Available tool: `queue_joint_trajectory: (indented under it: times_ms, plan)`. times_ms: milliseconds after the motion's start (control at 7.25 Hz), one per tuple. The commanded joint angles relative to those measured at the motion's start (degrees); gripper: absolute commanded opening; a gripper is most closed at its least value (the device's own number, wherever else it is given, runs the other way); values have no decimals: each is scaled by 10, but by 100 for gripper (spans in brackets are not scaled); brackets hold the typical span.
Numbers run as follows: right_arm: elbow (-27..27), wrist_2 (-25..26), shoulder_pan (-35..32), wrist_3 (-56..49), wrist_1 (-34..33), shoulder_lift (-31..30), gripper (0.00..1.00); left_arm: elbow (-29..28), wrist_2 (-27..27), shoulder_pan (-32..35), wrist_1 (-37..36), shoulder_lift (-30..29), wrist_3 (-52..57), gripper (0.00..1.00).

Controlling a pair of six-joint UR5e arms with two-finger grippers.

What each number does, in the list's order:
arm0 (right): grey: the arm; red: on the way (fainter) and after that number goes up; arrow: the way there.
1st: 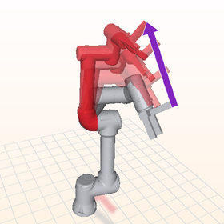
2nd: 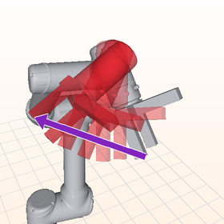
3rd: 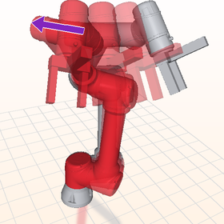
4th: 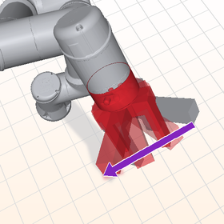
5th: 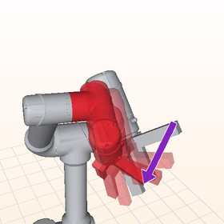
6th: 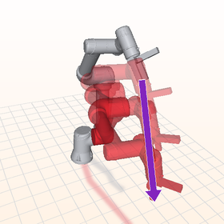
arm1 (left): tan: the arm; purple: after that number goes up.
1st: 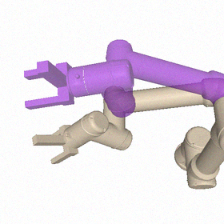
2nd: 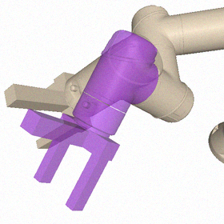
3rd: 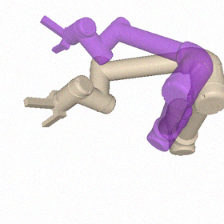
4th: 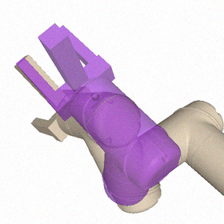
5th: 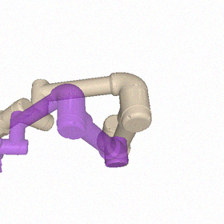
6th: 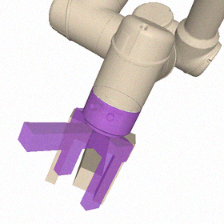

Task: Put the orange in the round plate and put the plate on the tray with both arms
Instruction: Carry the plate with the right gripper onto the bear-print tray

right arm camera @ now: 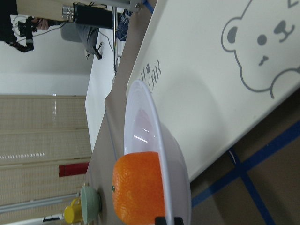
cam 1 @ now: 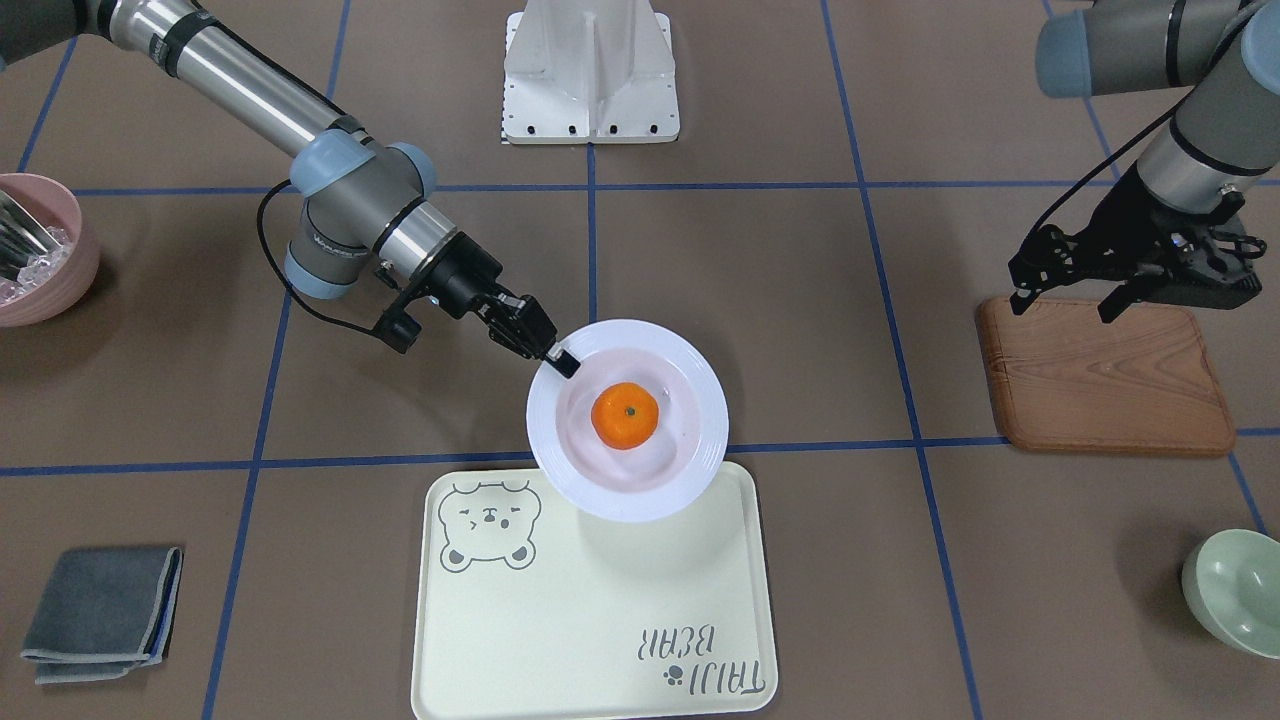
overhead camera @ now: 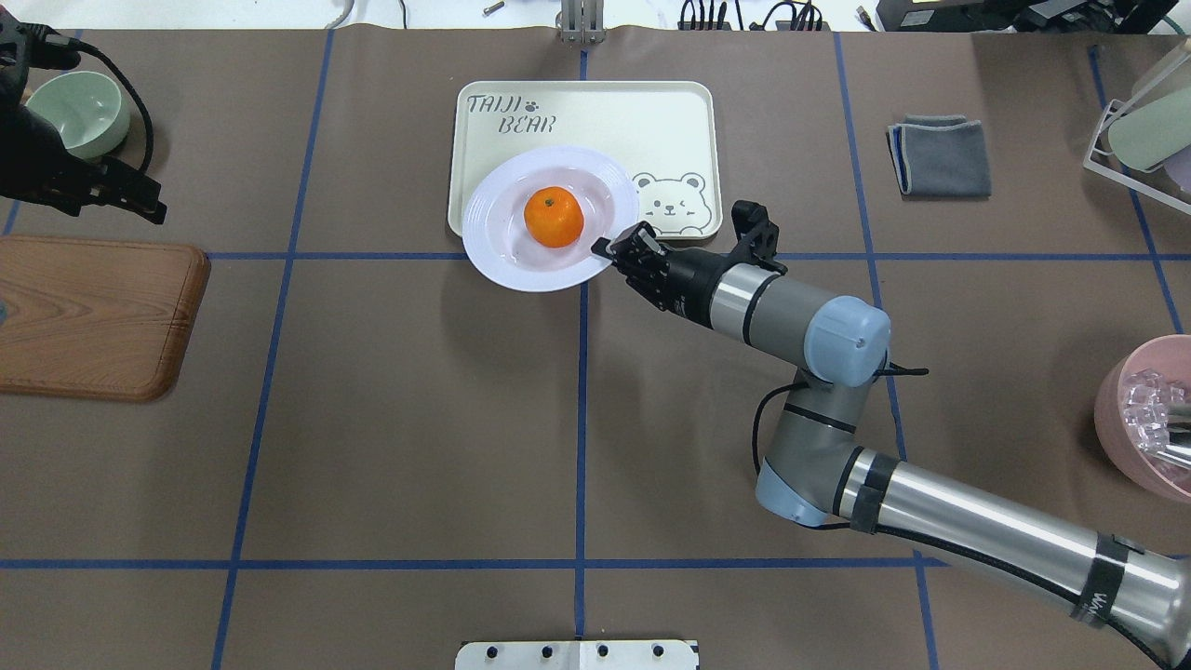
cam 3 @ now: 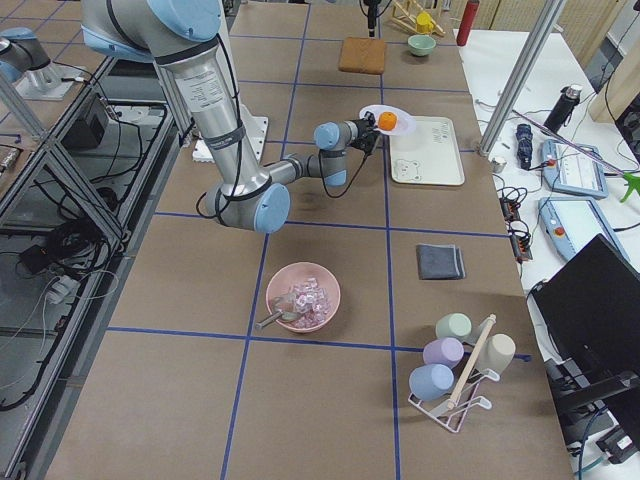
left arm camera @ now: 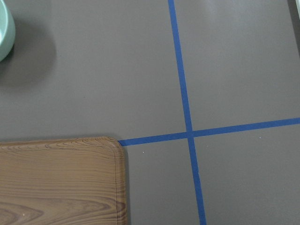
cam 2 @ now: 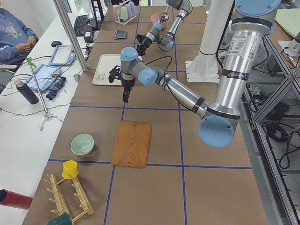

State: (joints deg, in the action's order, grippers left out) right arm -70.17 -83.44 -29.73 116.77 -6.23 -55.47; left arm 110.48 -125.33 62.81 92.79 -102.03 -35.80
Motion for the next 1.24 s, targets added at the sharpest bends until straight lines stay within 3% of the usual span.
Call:
queue_joint_trajectory:
  times_ms: [0,138,276,552,1103]
  plan:
    - [16,35,-18,67,-73,21,0,17,0,3,-15,1,0,98]
    - [21,44,-23,93,-130,42,0,18,1,3,-15,1,0,98]
    - [22,66,-25,133,-145,44,0,18,1,3,-15,1,0,98]
    - [84,84,-26,162,-147,82,0,18,1,3,-15,1,0,98]
    - [109,86,-25,165,-161,94,0,18,2,3,-15,0,0,98]
